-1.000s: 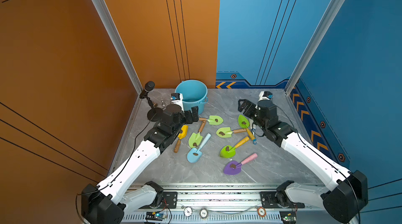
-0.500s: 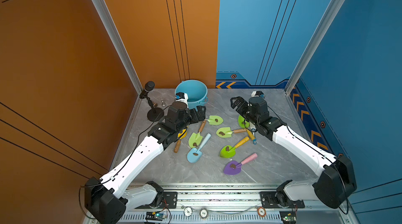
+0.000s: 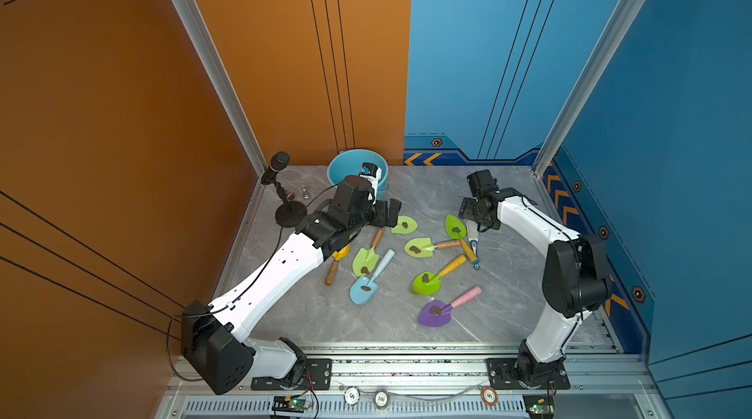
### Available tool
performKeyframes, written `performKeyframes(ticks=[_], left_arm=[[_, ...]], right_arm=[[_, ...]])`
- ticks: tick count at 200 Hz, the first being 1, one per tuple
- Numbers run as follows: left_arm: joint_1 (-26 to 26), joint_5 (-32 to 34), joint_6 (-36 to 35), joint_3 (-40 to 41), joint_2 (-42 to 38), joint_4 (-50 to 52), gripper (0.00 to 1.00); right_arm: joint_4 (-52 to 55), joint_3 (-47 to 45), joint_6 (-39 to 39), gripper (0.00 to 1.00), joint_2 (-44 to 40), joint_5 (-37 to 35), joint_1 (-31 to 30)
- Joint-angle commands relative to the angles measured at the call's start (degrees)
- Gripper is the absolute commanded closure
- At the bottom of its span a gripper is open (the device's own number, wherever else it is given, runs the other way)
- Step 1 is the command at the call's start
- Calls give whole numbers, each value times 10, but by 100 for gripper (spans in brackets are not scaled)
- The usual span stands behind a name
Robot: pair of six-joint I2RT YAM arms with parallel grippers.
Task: Brush the soil off the hand trowel and place it into the bucket
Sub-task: Pick up the brush from the center of the board.
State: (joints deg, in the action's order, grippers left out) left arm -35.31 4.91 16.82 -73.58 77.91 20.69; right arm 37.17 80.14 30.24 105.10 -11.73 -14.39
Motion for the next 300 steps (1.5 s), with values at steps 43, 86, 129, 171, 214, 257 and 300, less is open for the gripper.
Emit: performKeyframes(ticks=[43,86,129,171,214,257,300], left_arm=[[-17,61,-40,-7,17,-3,2],[-23,75,-34,-10,29,-15,2],[-33,81,-29,-20,46,-15,2],[-42,89,-21,-18,51,-16,2],[-50,102,-17,-14,47,-15,2],[-55,107,-11,-5,40,-15,2],[-52,93,-8,-6,27,-7,2]], right_arm=[[34,3,-100,30,49,49,27],[23,-13,-121,41,62,75,41],[-2,-23,-129,43,66,89,41],[-11,-21,-138,44,77,98,31],[-8,-28,-139,52,84,84,32],[-9,-40,-142,72,78,83,33],[7,-24,-142,82,5,22,33]])
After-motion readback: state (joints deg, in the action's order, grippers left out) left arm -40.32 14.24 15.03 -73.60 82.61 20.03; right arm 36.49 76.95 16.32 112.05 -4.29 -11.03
